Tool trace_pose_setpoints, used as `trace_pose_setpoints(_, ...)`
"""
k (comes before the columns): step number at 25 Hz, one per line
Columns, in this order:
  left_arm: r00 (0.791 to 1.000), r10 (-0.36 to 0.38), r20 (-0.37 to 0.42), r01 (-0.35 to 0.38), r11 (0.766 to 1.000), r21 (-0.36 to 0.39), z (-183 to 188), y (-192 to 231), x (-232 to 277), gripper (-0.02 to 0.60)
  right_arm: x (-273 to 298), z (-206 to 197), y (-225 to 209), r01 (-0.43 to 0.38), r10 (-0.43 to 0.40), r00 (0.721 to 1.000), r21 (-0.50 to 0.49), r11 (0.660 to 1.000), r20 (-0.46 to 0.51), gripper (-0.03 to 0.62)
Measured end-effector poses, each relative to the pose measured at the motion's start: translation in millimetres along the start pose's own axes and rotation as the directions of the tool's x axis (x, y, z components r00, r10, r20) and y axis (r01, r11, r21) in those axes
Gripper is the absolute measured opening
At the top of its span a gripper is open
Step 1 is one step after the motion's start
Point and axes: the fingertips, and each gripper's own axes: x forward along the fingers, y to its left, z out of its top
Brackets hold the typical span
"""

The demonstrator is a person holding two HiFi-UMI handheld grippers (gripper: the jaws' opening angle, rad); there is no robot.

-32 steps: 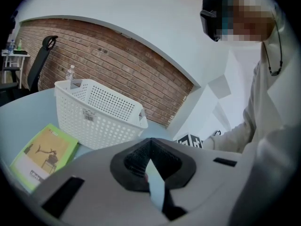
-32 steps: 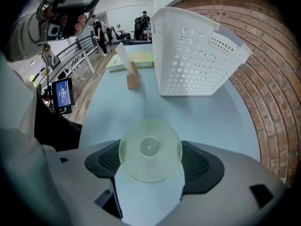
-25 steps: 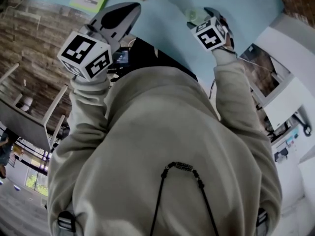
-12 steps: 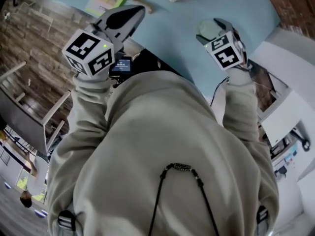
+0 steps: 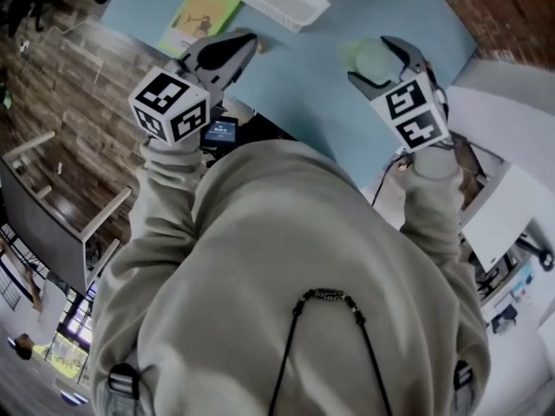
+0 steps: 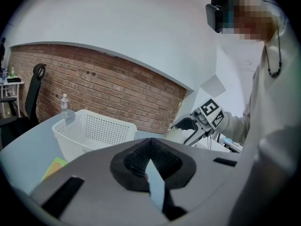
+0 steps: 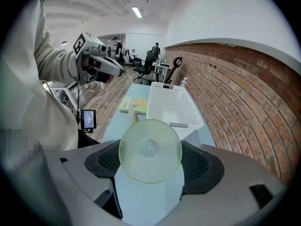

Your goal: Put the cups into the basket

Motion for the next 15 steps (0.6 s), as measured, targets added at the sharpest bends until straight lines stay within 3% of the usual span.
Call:
trace_pose_setpoints(9, 1.000, -0.005, 0.002, 0.005, 1.000, -0.005, 7.3, 17.7, 14.0, -0.003, -13.8, 19.4, -18.7, 0.016, -0.016, 0.999, -0.004, 1.000, 0.030, 0.377)
trace_pose_setpoints(15, 1.000, 0.003, -0.009, -0.004, 0.999, -0.042, -4.2, 51.3, 12.6, -0.003, -7.9, 72.7, -25.6, 0.025, -0.022, 0.998, -0.057, 0.998, 0.058, 0.377)
